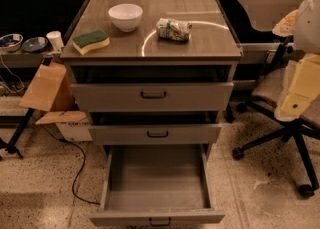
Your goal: Open top drawer
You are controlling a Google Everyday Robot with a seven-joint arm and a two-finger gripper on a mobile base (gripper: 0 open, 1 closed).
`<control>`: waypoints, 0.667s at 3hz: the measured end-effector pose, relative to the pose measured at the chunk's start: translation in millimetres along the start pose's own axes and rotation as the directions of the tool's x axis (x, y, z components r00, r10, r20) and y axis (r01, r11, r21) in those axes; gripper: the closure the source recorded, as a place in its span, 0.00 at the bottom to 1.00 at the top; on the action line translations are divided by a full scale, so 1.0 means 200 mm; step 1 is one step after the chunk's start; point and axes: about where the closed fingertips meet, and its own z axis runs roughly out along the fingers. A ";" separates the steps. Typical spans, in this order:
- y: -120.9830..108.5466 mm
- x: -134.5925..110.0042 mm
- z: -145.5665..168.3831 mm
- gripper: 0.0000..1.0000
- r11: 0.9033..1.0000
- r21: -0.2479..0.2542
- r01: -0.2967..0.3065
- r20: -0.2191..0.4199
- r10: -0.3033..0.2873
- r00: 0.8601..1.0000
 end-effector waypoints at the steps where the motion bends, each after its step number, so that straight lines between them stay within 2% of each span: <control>1: 0.00 0.00 0.00 0.00 1.000 0.000 0.000 0.000 0.000 1.000; 2: -0.01 -0.04 0.10 0.00 0.999 -0.040 0.003 0.003 -0.003 1.000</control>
Offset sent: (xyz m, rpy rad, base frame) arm 0.0219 0.0193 -0.0424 0.0206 0.1032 0.0262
